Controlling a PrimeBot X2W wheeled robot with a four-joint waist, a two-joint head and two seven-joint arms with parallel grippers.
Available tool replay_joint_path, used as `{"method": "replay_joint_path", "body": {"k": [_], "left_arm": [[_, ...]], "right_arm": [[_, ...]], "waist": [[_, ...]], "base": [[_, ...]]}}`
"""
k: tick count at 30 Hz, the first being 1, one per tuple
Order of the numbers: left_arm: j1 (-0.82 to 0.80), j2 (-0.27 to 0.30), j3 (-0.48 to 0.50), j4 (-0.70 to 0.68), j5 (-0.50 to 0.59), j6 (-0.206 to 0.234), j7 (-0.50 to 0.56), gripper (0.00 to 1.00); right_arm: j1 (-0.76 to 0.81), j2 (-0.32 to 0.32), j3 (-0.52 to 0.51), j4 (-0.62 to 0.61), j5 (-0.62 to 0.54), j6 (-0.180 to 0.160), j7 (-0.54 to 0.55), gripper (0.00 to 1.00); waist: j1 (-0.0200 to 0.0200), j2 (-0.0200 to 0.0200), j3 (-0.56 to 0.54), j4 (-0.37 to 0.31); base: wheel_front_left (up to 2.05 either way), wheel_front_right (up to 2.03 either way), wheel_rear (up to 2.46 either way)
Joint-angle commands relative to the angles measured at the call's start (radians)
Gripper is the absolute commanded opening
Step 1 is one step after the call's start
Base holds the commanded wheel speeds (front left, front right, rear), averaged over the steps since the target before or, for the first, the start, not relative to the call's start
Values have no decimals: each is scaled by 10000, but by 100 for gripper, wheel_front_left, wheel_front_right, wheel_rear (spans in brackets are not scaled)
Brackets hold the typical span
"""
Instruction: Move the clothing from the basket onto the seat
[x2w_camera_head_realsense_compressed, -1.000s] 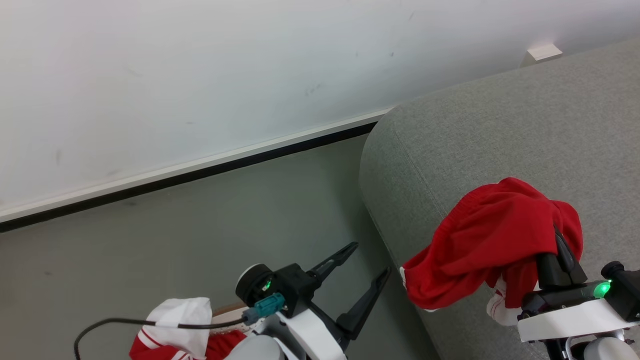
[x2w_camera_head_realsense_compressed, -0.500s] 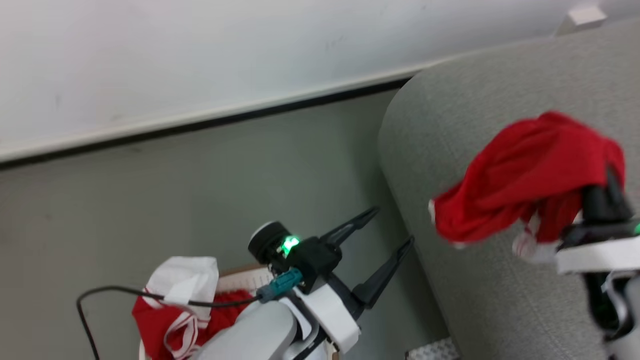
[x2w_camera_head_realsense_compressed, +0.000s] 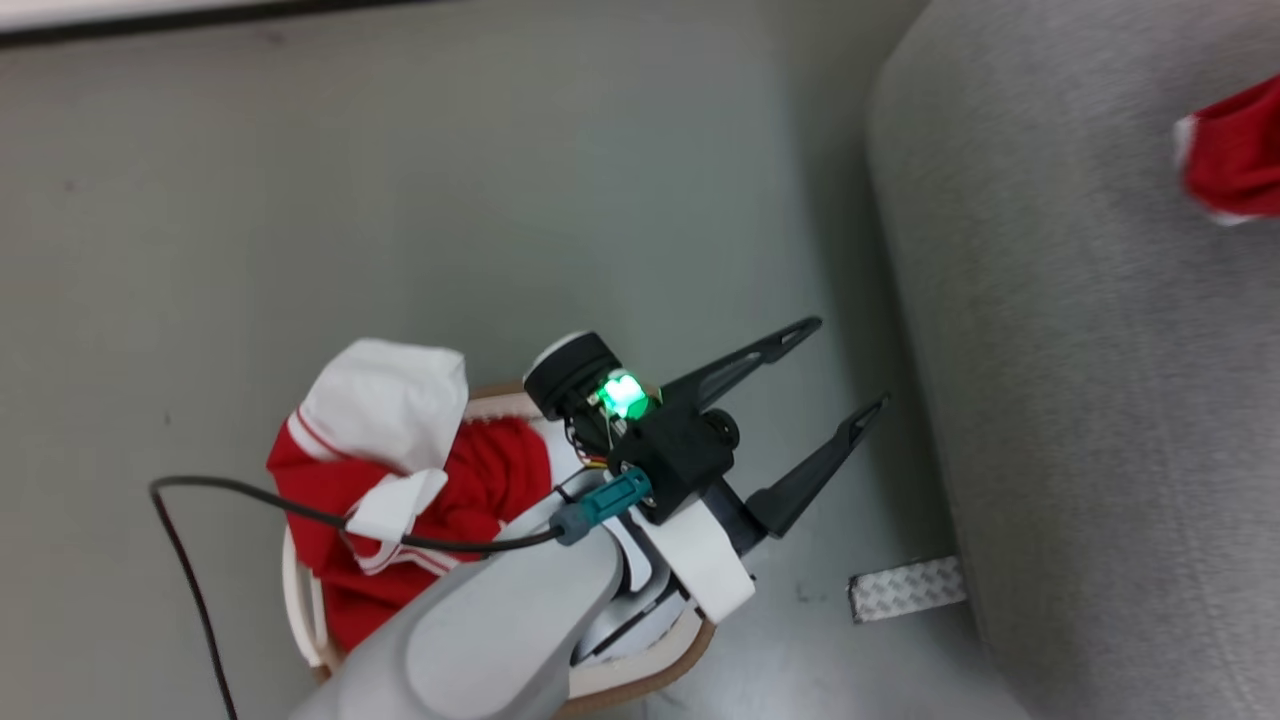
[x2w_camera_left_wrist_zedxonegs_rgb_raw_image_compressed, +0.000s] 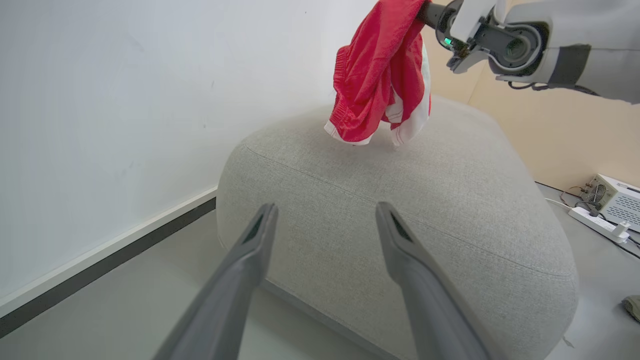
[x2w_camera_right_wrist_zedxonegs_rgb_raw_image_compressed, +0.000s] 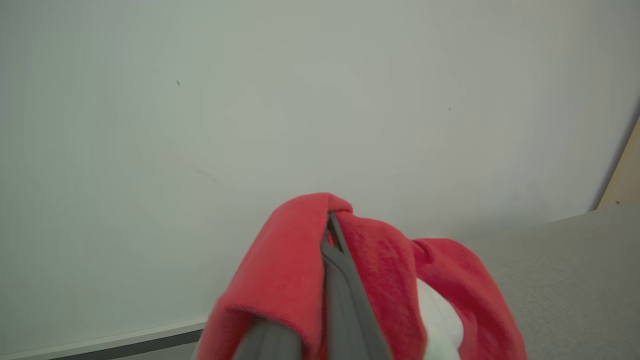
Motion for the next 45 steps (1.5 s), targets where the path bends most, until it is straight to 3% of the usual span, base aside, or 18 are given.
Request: {"method": "replay_joint_path", "body": {"k": [1, 8, 17, 19, 20, 21, 22, 33, 39, 45], "left_arm": [[-156, 13, 20, 6, 163, -4, -18, 100], [-463, 15, -27, 90, 190, -9, -49, 100], [-306, -104, 122, 321, -14, 106, -132, 100], [-197, -86, 161, 392, -49, 115, -147, 100], [-143, -85, 182, 417, -47, 118, -154, 100], [-84, -86, 192, 437, -56, 124, -159, 100], [-33, -82, 218, 463, -82, 134, -136, 100], [1771, 84, 1145, 269, -510, 321, -135, 100], [2796, 328, 2163, -112, -679, 608, -136, 100], [3603, 395, 3140, -361, -729, 817, -136, 100]], "right_arm": [[-290, -162, -103, 176, 71, -21, 0, 0], [-1658, -1131, -45, 2353, -213, -22, 3, 0], [-2030, -1571, 1379, 4906, -861, -22, 857, 2], [-2071, -1516, 1602, 5130, -729, -22, 879, 16], [-2044, -1484, 1712, 5206, -665, -22, 852, 42], [-1997, -1444, 1897, 5240, -650, -22, 866, 87], [-1943, -1437, 2038, 5281, -610, -22, 867, 100], [-968, -1589, 4146, 4513, -436, -22, 524, 100], [-455, -1842, 4952, 3002, -170, -22, 133, 100], [455, -1700, 5054, 1360, -117, -22, -2, 100]], "waist": [[-2, -1, 751, 531], [-2, -1, 1410, 1013], [-2, -1, 1173, 1371], [-2, -1, 1006, 1361], [-2, -1, 900, 1349], [-2, -1, 782, 1331], [-2, -1, 641, 1305], [-2, -1, -2289, 1005], [-2, -1, -3740, 1068], [-2, -1, -4895, 1571]], "base": [[0, 0, 0], [0, 0, 0], [0, 0, 0], [0, 0, 0], [0, 0, 0], [0, 0, 0], [0, 0, 0], [0, 0, 0], [0, 0, 0], [0, 0, 0]]}}
